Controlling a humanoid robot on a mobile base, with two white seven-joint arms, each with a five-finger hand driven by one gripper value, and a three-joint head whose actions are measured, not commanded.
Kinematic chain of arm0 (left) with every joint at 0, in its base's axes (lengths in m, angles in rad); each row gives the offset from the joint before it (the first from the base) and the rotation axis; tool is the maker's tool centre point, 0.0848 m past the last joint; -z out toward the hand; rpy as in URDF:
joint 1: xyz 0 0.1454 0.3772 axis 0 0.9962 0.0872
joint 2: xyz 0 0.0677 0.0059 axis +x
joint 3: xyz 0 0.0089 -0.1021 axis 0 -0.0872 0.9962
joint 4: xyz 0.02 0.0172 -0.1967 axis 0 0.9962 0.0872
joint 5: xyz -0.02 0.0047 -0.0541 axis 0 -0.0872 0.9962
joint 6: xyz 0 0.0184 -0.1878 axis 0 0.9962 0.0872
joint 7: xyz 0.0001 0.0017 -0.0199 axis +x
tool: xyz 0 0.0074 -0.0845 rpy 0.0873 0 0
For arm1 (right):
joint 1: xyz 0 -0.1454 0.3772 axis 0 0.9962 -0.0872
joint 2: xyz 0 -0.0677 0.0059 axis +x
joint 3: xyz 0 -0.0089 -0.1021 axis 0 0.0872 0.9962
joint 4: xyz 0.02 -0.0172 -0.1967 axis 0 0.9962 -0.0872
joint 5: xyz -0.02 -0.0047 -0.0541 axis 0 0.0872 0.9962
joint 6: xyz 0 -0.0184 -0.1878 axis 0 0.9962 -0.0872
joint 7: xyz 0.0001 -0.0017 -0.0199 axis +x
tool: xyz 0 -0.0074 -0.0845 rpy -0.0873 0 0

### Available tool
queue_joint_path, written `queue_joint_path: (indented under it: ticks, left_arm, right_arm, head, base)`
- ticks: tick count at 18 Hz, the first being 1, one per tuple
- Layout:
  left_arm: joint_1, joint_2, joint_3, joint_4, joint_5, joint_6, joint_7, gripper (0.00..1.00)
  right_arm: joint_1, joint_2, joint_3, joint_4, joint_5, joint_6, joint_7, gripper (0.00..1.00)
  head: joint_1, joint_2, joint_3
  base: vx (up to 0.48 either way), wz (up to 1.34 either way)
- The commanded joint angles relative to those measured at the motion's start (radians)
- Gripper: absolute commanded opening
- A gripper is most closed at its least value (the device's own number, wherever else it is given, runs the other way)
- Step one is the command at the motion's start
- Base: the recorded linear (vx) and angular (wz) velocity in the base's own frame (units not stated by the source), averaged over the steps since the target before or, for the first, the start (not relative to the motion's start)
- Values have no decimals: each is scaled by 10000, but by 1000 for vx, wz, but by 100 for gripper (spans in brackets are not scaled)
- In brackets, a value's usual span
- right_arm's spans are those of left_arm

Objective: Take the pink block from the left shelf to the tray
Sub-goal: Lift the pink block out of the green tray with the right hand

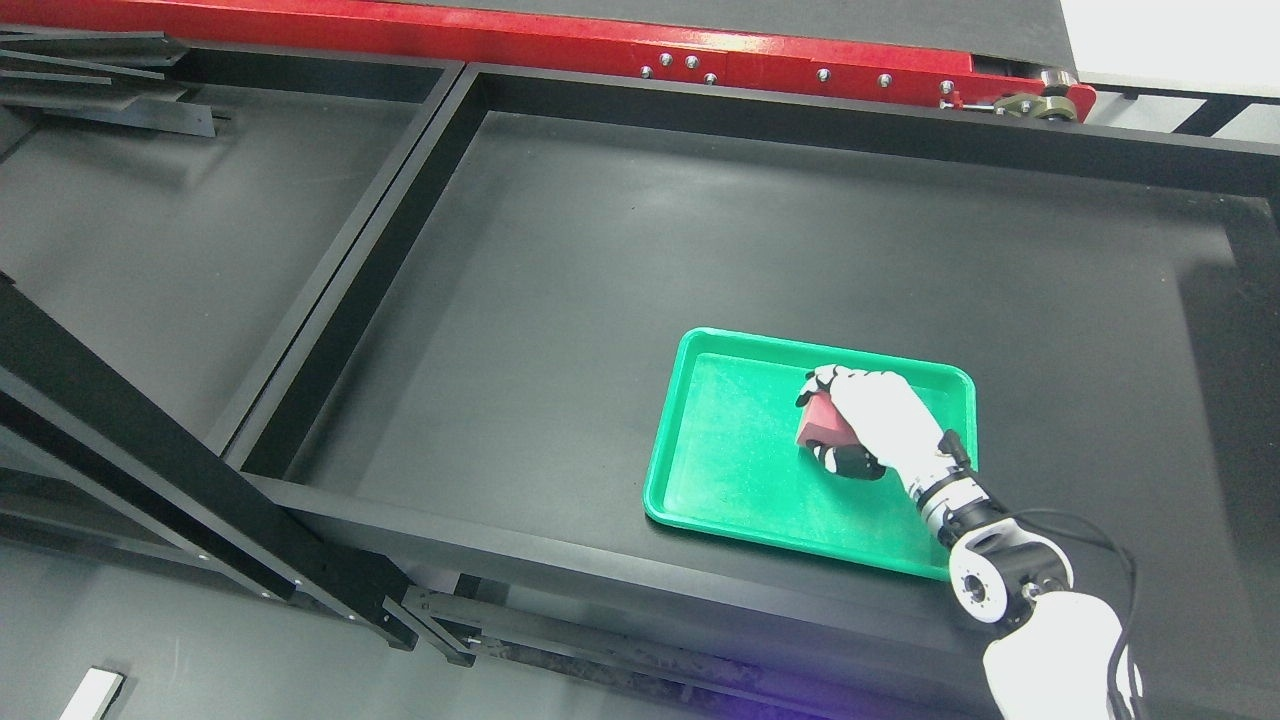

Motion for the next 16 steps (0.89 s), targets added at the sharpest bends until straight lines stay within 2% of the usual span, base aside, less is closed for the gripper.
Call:
queue_joint_path:
  ticks: [1, 3, 4, 9, 16]
  left_arm:
    - [-108, 175, 0, 0, -15, -7, 5, 100]
    - [-123, 175, 0, 0, -15, -7, 5, 100]
    - [-108, 175, 0, 0, -15, -7, 5, 100]
    - [-107, 175, 0, 0, -15, -7, 5, 100]
    - [-107, 175, 0, 0, -15, -7, 5, 100]
  right_arm:
    - [67, -175, -1285, -842, -1055, -65, -1372, 4]
    - [204, -175, -1470, -1102, -1240, -80, -2416, 4]
    - [266, -175, -1470, -1240, -1301, -80, -2557, 4]
    - [573, -175, -1624, -1823, -2297, -188, -2635, 4]
    - [865, -175, -1793, -2391, -2790, -142, -2650, 4]
  head:
    - [0, 0, 0]
    - [0, 0, 0]
    - [0, 0, 0]
    - [0, 0, 0]
    - [0, 0, 0]
  base:
    - [0, 0]
    - [0, 0]
    - [0, 0]
    - [0, 0]
    - [0, 0]
